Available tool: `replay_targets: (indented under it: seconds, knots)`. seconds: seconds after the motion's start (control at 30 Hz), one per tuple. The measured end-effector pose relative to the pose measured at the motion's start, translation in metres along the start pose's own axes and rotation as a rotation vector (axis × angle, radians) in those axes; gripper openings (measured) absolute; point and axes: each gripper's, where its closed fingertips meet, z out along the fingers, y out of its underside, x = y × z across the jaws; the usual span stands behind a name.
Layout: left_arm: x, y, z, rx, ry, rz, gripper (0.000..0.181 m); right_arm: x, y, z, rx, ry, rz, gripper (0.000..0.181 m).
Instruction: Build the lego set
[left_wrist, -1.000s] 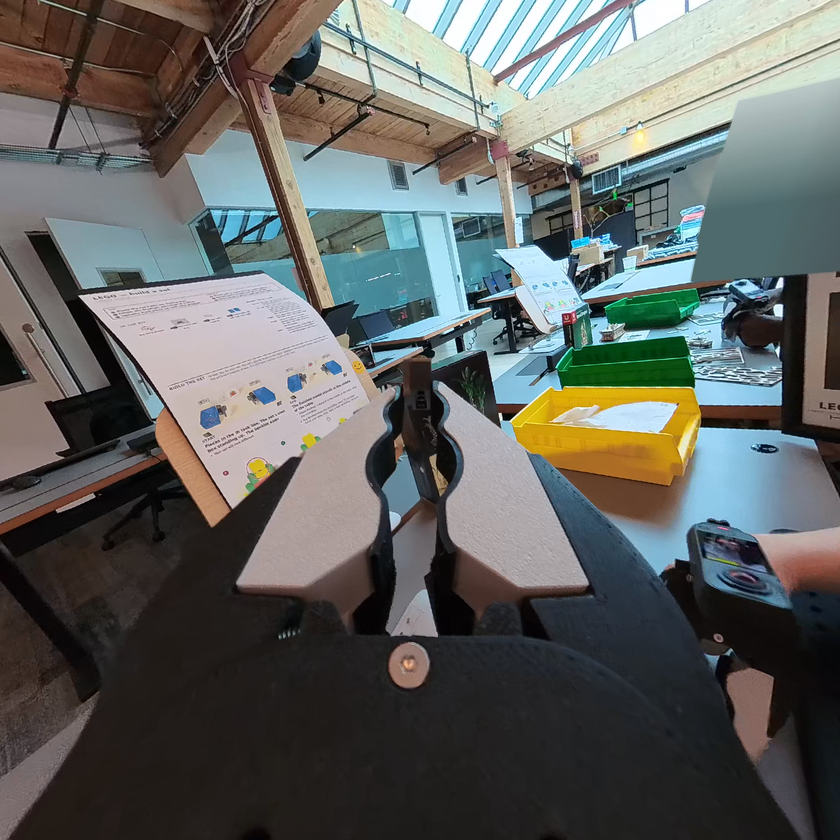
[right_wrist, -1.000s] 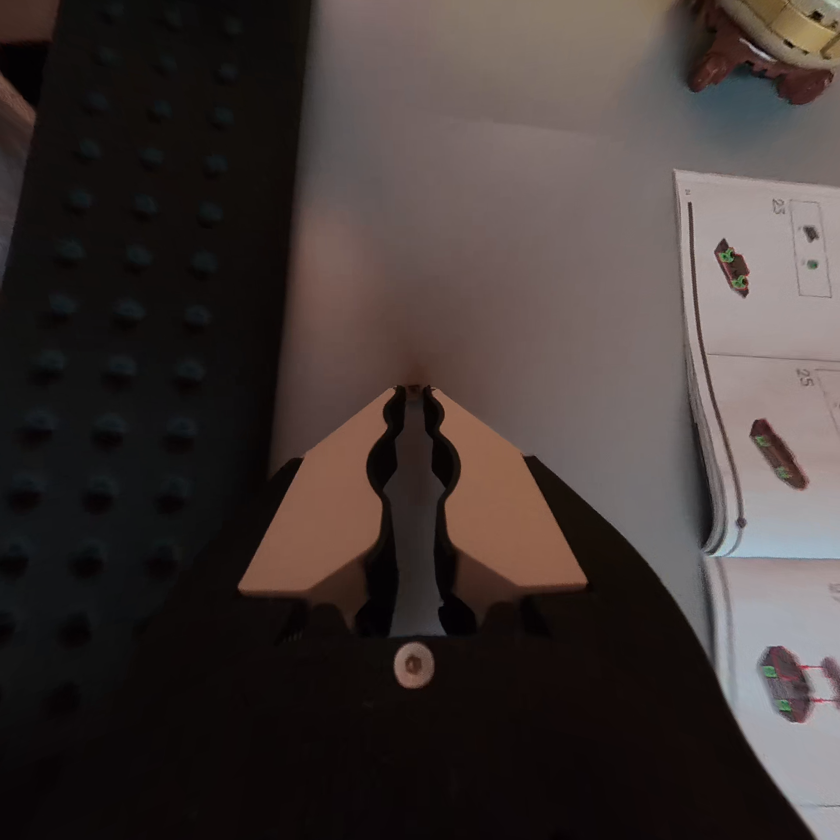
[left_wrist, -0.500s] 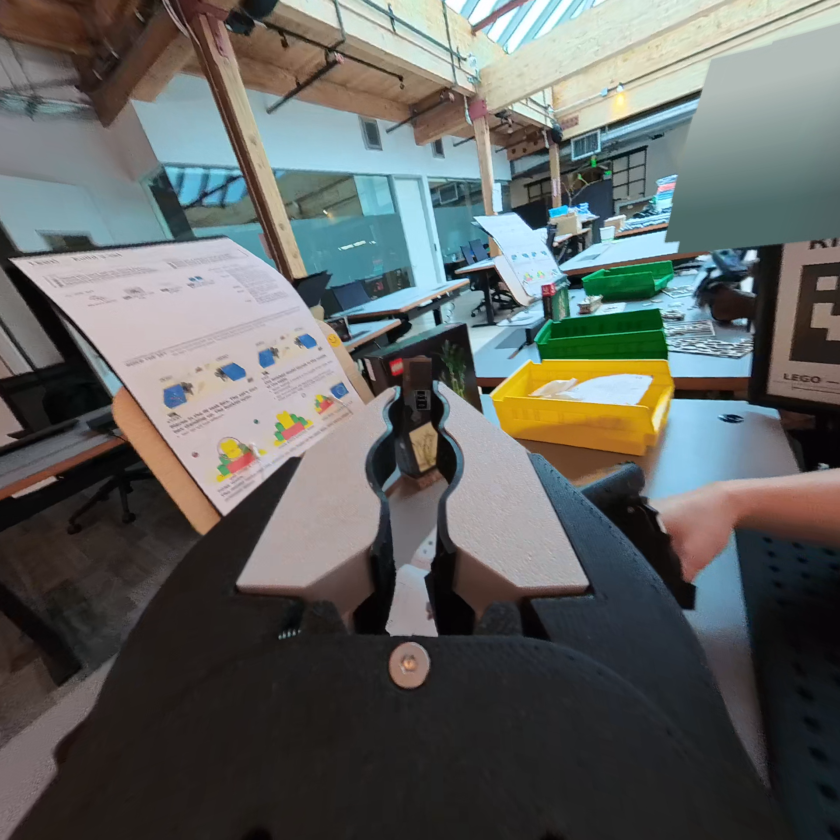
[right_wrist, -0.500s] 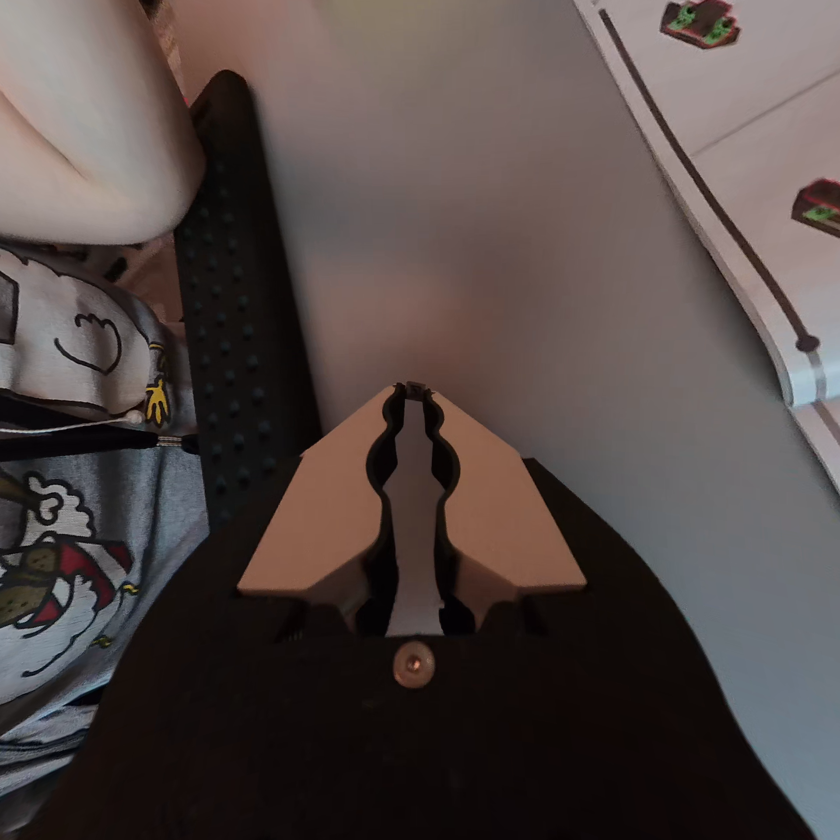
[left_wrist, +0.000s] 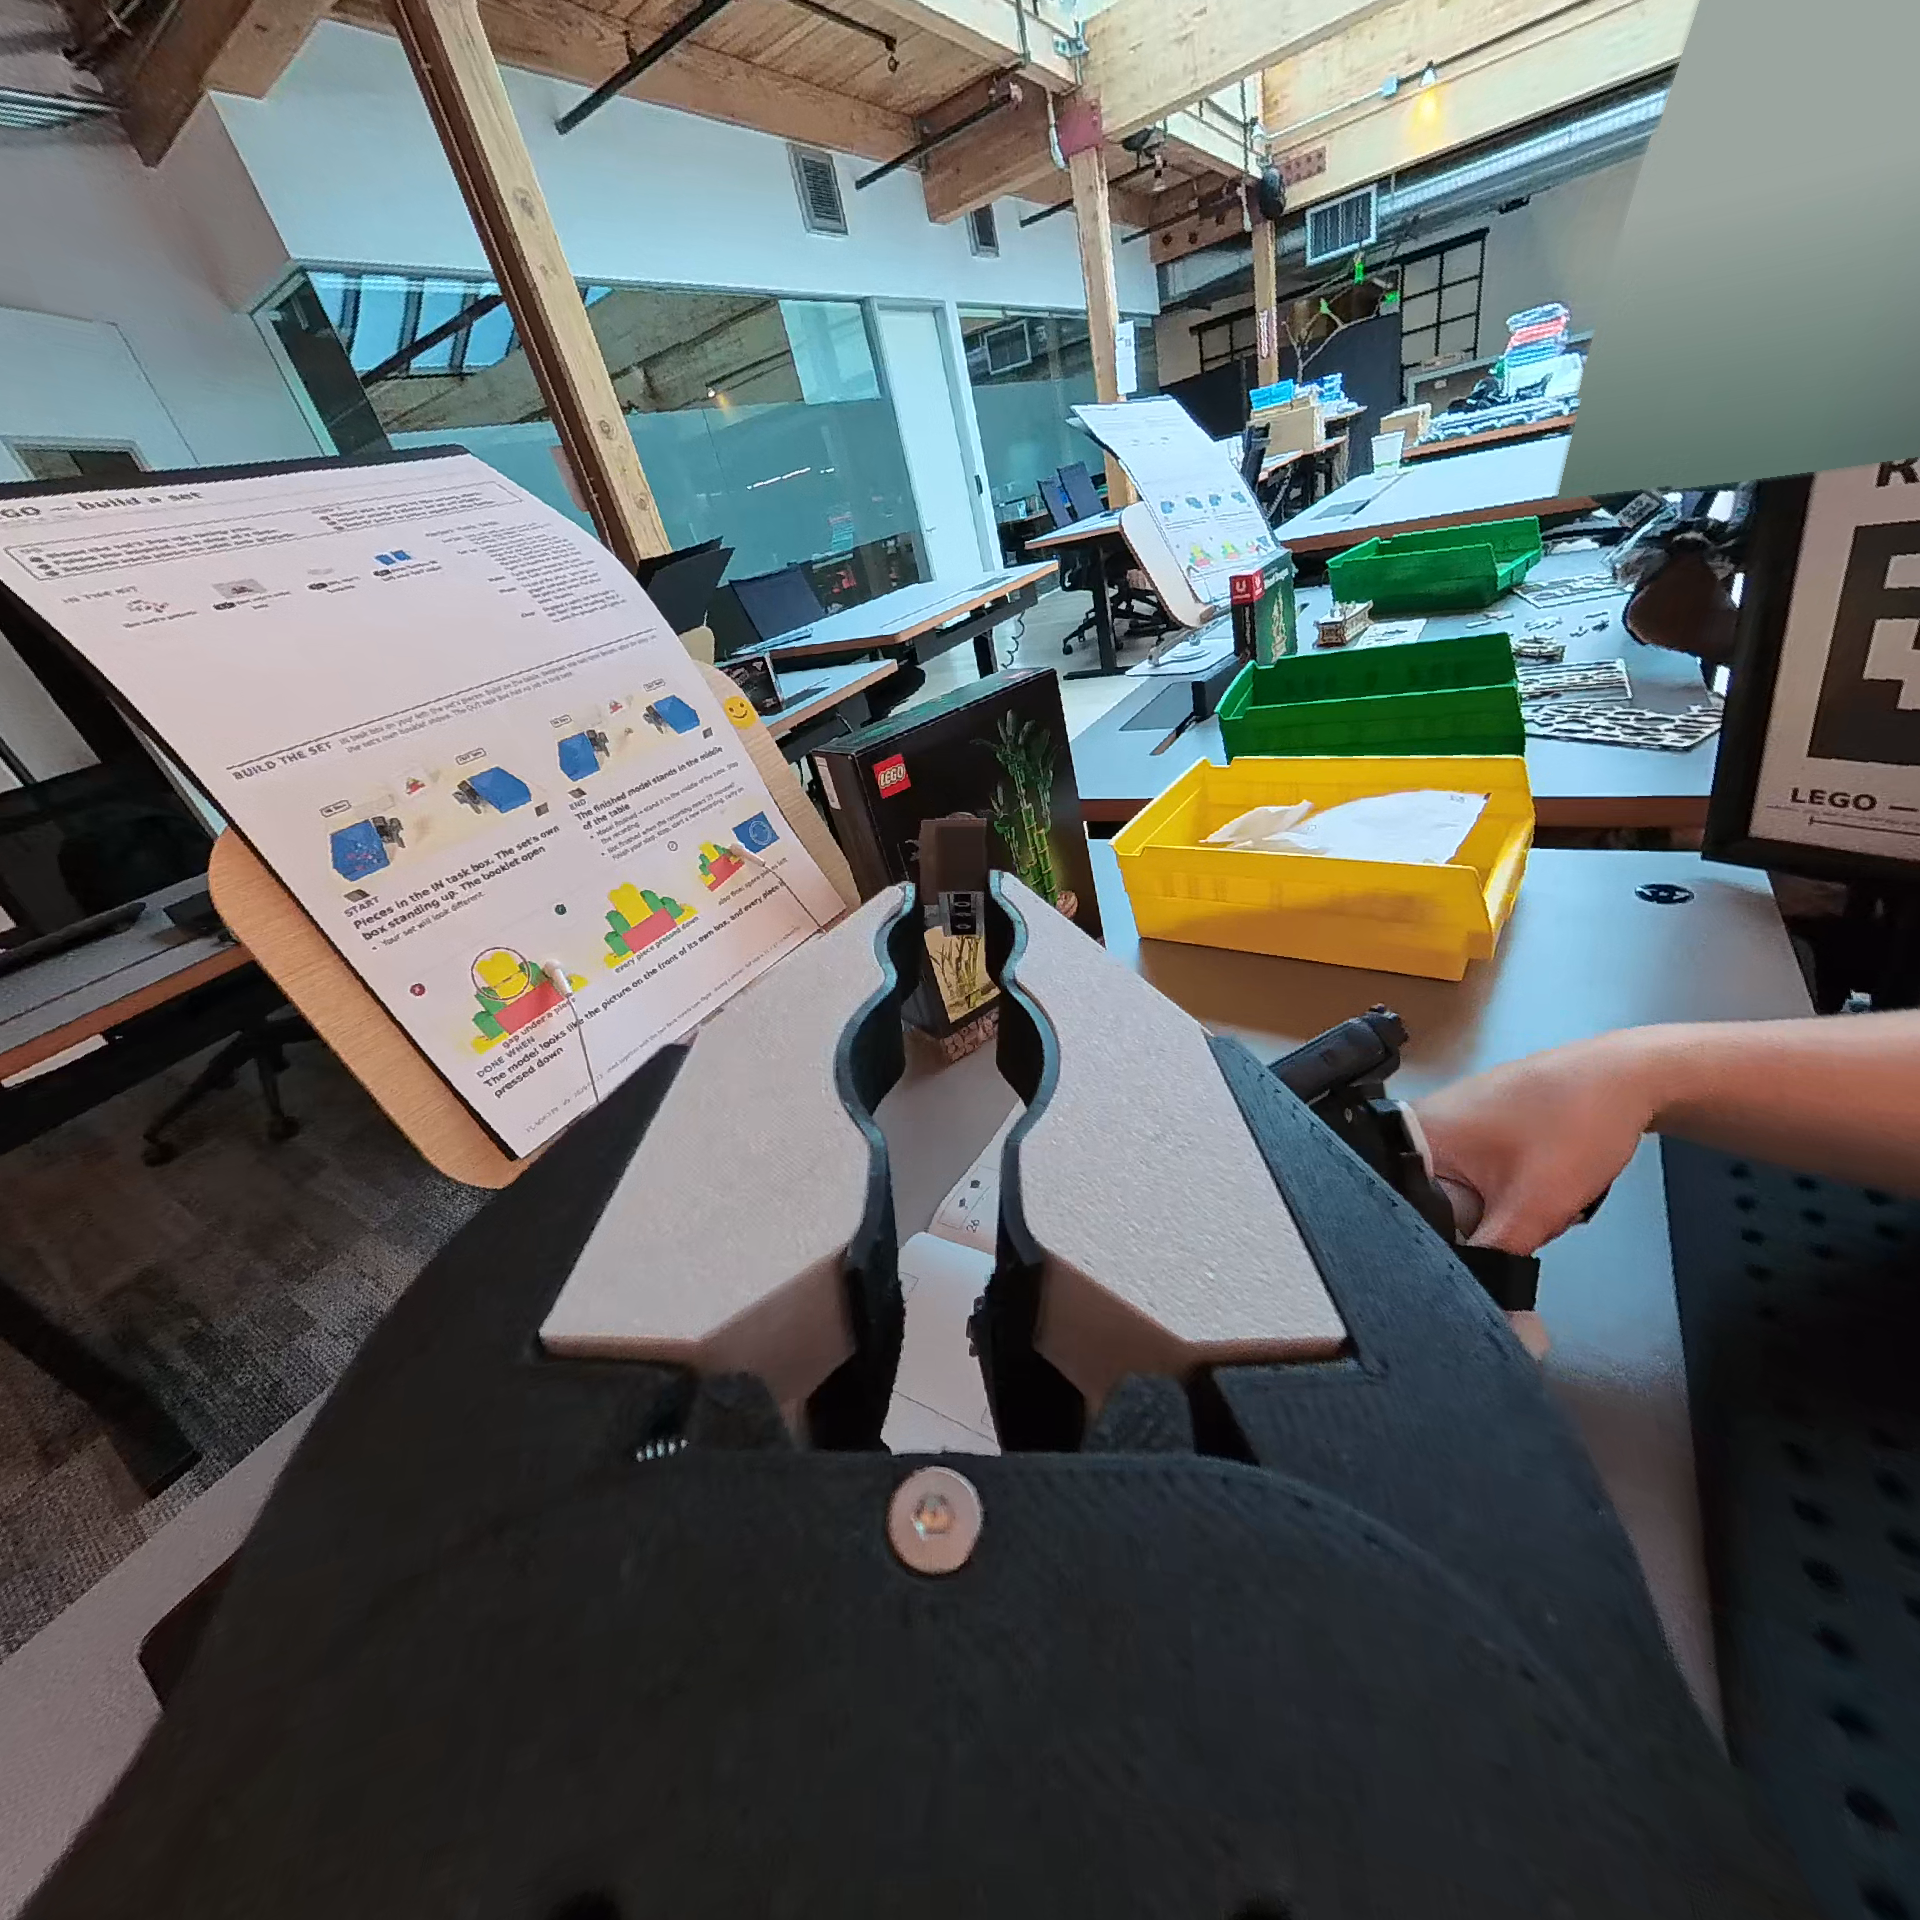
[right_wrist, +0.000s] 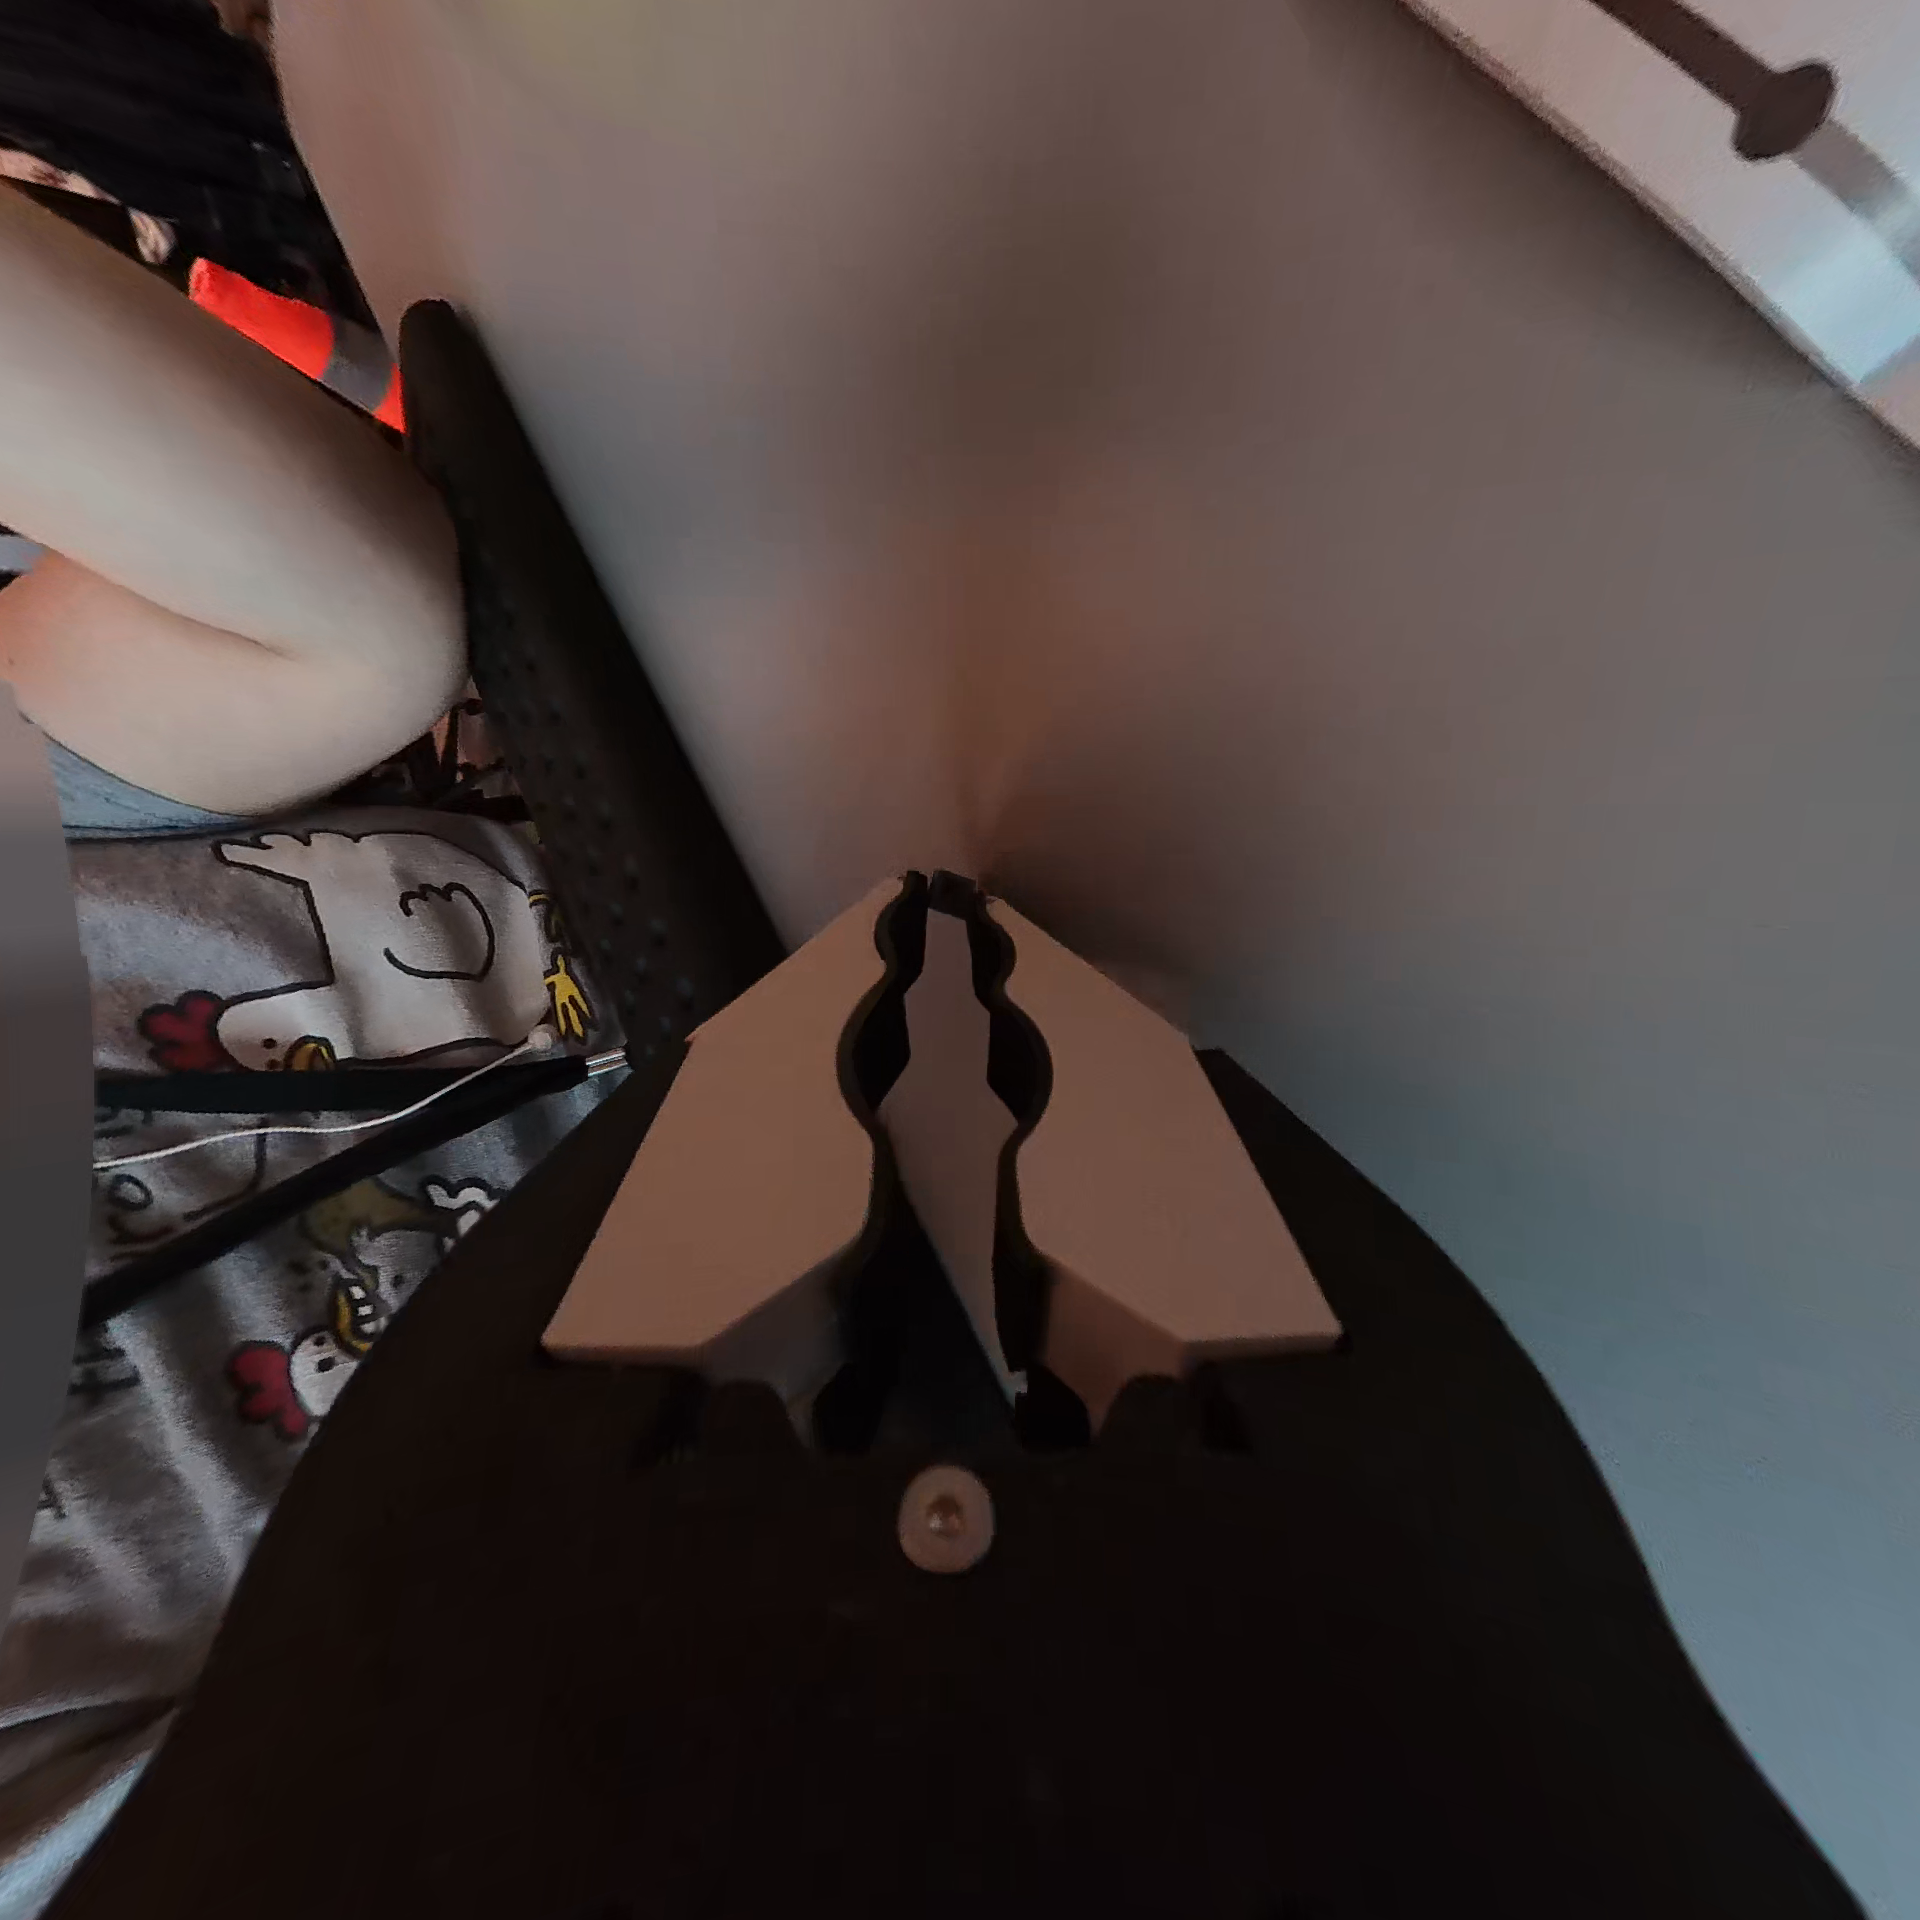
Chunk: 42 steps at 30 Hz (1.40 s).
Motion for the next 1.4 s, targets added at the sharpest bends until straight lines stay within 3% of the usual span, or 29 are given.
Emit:
replay_targets:
  seconds: [0.13,0.53,0.67,1.2,1.4]
  knots:
    - [0.002,0.002,0.003,-0.012,0.007,0.001,0.009,0.007,0.004,-0.006,-0.129,0.083,0.063,0.007]
    - [0.0,-0.005,-0.01,0.003,-0.001,0.007,0.009,0.005,0.045,-0.024,-0.824,0.395,0.001,0.007]
    - [-0.004,-0.007,-0.015,0.019,-0.009,-0.004,0.008,0.01,0.053,-0.029,-0.941,0.476,-0.021,0.007]
    - [-0.002,-0.004,-0.011,0.002,-0.002,0.0,0.009,0.02,0.058,-0.025,-1.03,0.613,-0.085,0.009]
    - [-0.002,-0.004,-0.011,-0.004,-0.001,0.002,0.009,0.016,0.058,-0.024,-1.013,0.621,-0.101,0.021]
